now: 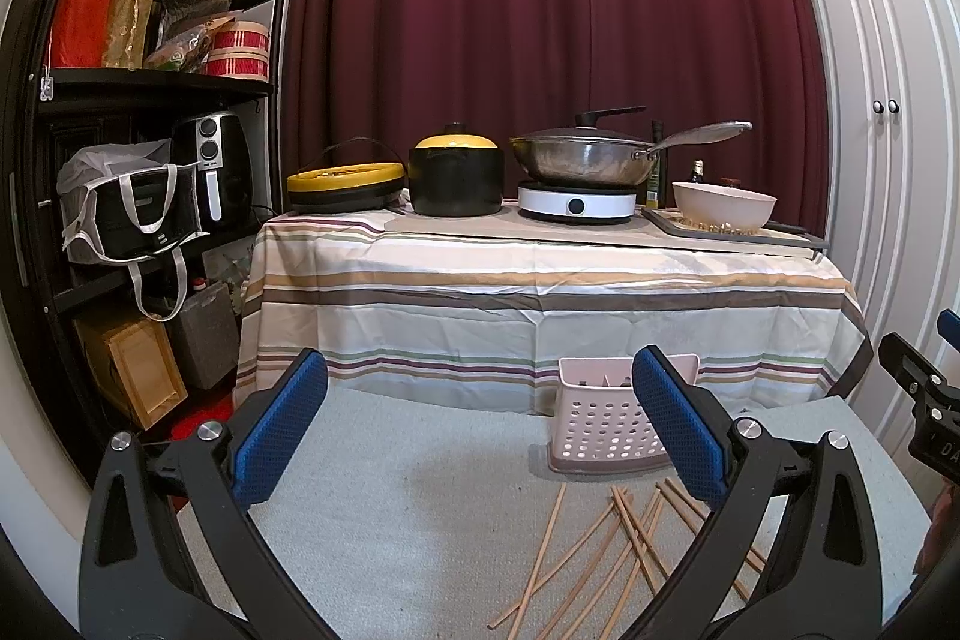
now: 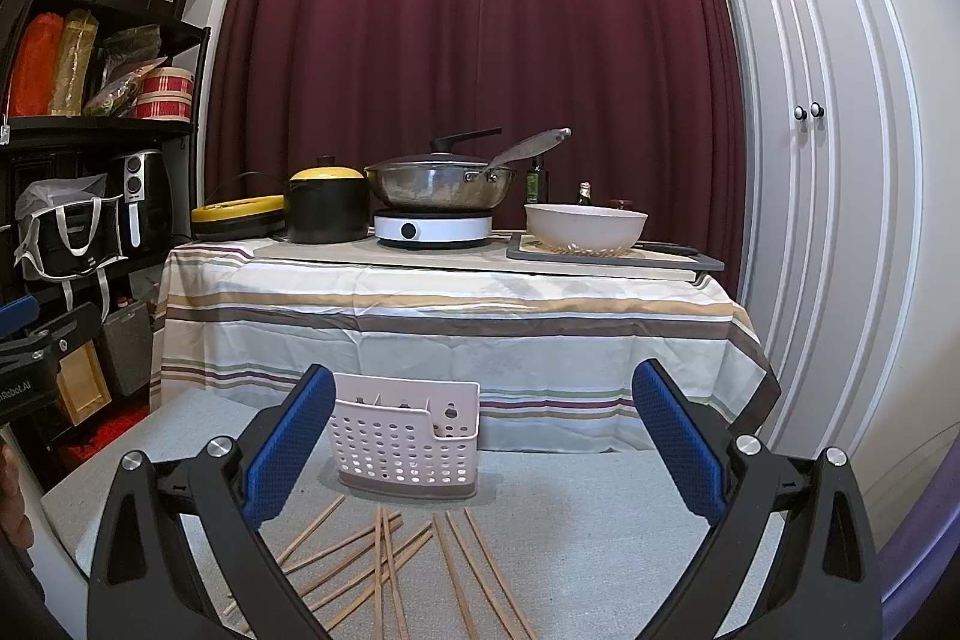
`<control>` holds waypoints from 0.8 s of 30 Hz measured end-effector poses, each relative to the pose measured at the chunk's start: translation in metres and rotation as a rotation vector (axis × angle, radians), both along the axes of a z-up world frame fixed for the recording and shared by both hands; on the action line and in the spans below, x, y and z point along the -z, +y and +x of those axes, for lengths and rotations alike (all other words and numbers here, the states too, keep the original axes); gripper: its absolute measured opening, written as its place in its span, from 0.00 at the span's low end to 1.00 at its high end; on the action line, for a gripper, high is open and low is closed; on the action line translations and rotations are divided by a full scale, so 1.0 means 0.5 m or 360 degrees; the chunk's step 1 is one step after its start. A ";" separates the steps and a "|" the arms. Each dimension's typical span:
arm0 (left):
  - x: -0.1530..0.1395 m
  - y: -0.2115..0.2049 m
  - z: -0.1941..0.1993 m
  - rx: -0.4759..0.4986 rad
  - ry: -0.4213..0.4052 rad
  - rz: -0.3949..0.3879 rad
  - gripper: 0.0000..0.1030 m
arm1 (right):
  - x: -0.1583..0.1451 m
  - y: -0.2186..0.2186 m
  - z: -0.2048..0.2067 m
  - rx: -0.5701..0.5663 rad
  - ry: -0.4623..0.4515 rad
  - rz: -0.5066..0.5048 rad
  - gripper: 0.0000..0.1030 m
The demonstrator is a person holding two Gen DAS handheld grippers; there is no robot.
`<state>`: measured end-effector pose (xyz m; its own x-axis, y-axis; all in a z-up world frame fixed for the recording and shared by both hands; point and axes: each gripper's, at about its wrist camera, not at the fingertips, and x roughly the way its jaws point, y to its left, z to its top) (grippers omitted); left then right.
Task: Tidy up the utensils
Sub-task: 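Lower the left tool and grasp a wooden chopstick while the right tool hovers nearby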
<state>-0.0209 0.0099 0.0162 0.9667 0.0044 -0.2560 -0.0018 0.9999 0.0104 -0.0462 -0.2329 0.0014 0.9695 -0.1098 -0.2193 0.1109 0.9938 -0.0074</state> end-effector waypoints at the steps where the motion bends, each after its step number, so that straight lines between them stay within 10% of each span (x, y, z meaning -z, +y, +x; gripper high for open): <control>1: 0.001 0.001 0.000 0.0000 0.0003 0.0000 0.96 | 0.000 0.001 0.000 0.0000 0.0000 -0.0002 0.94; 12: 0.071 0.008 0.053 0.0014 0.0126 0.0007 0.96 | 0.052 -0.021 0.027 -0.0043 0.0053 0.0022 0.94; 24: 0.316 0.017 0.123 0.0076 0.0506 0.0064 0.96 | 0.245 -0.093 0.070 -0.0010 0.0293 0.0139 0.94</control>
